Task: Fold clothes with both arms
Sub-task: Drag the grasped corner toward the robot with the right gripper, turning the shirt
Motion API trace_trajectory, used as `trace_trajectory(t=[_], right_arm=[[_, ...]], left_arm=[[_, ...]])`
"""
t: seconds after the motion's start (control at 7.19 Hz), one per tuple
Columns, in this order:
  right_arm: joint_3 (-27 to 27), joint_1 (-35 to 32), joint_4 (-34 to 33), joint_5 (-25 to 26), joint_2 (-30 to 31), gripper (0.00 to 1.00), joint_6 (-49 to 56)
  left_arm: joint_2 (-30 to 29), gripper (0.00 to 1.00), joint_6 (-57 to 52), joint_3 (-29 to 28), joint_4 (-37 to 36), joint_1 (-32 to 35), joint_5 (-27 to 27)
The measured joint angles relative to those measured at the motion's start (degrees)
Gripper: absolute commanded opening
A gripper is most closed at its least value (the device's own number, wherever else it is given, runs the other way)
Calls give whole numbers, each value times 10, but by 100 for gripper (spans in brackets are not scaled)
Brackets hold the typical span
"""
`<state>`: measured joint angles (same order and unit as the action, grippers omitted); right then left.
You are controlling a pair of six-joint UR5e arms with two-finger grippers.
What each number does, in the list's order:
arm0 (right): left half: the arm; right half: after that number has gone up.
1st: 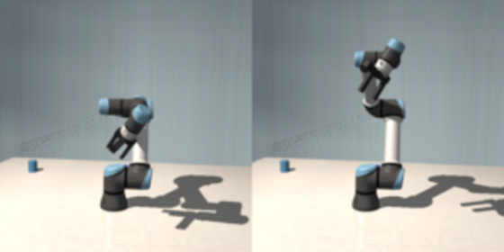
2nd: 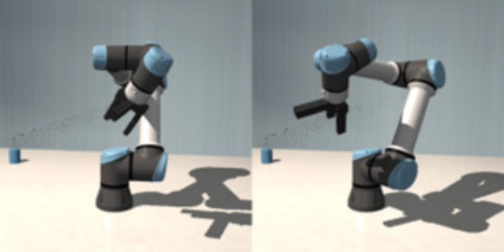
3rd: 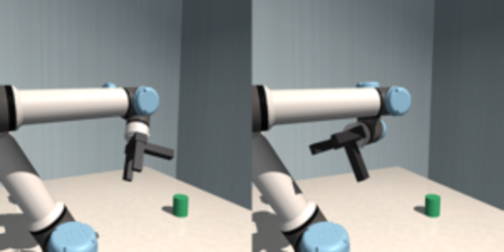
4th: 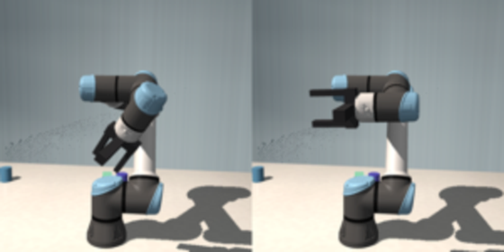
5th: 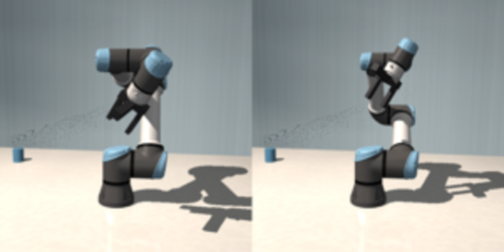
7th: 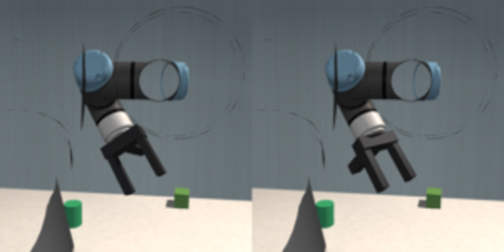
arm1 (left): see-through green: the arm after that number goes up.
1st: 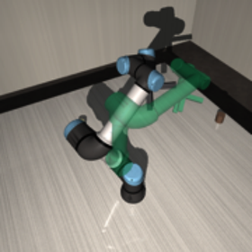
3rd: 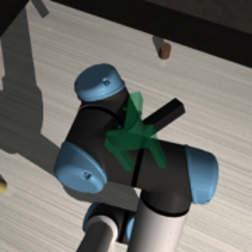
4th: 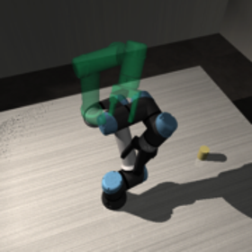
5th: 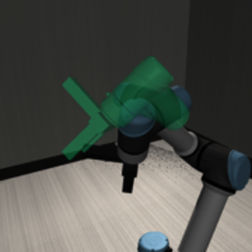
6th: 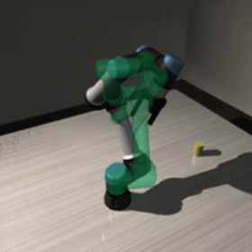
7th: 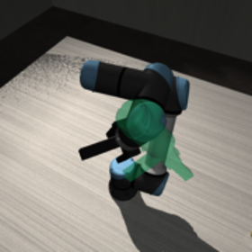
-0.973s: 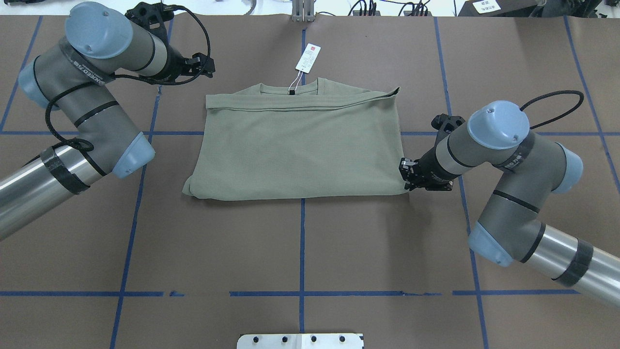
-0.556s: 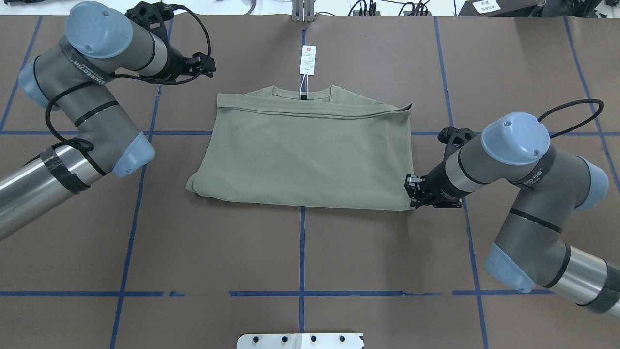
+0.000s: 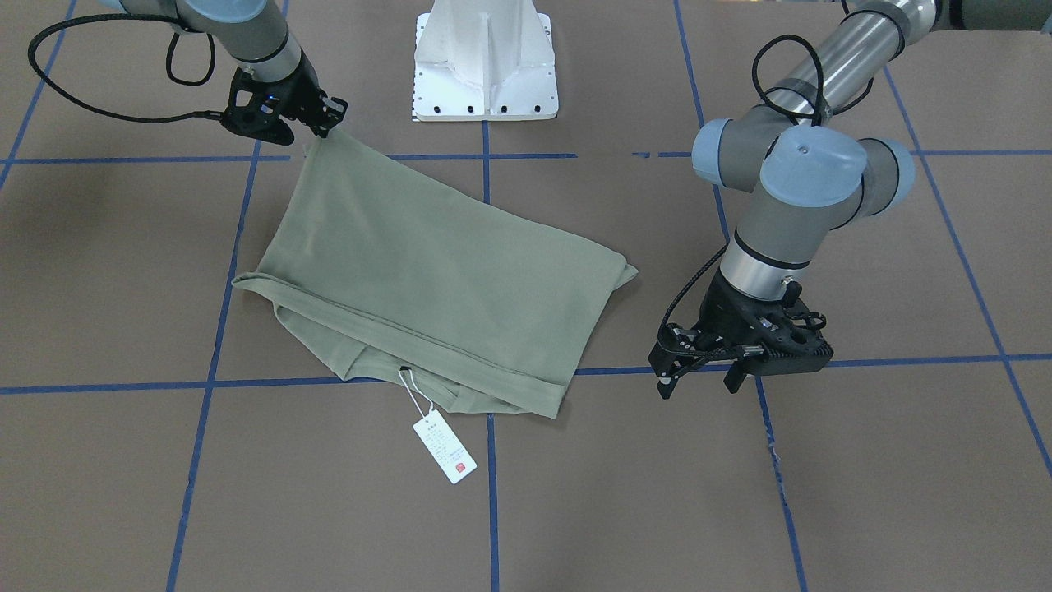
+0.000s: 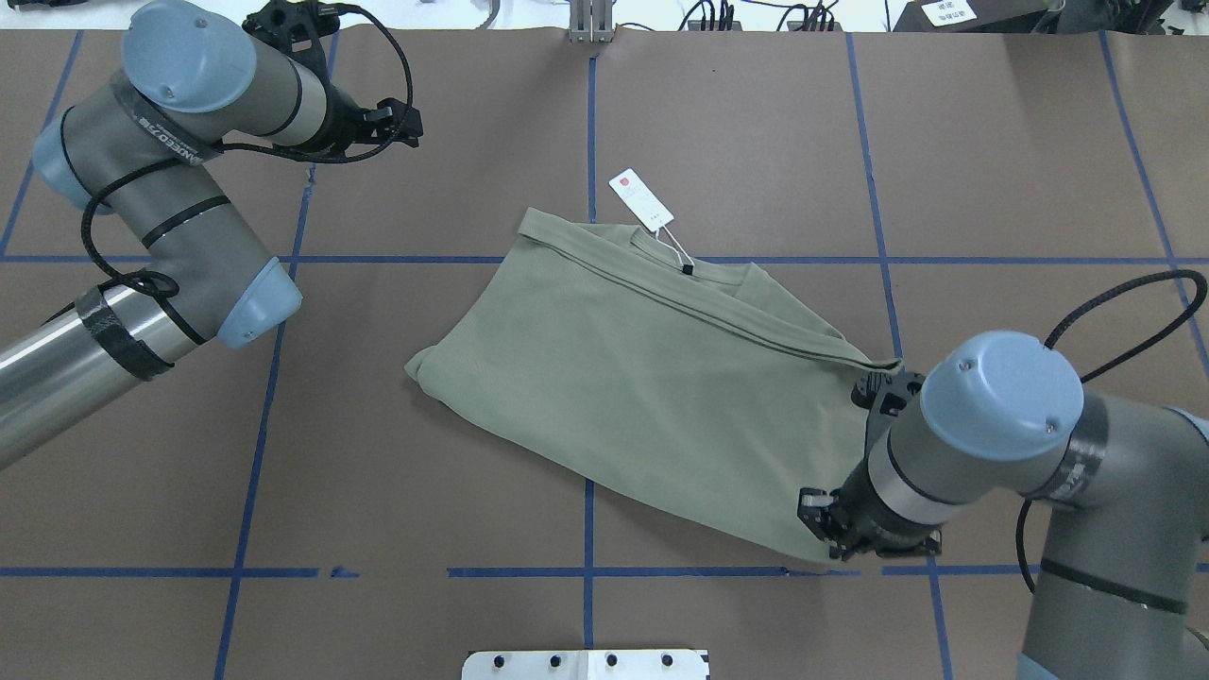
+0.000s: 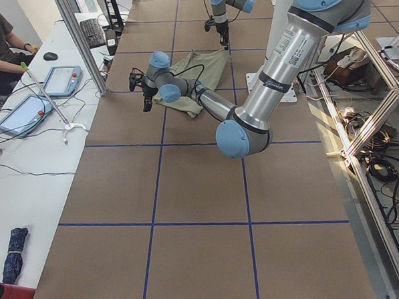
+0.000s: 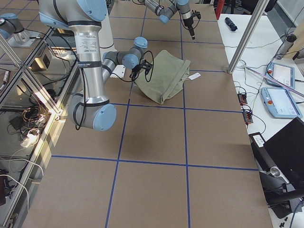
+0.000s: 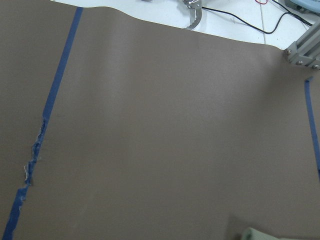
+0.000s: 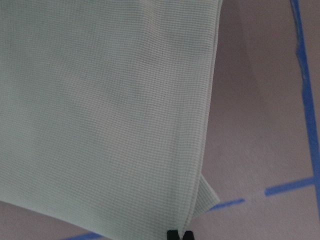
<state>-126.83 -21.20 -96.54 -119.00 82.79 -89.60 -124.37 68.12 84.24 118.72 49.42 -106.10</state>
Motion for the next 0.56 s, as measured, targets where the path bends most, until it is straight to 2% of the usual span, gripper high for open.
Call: trace_trajectory(t=[0.42, 0.56], right_arm=[[-23, 90, -25, 4, 80, 0, -33], [-30, 113, -26, 4, 103, 97, -42]], left_arm=[[3, 99, 5, 13, -1, -5, 0], [8, 99, 12, 20, 0, -10, 1]])
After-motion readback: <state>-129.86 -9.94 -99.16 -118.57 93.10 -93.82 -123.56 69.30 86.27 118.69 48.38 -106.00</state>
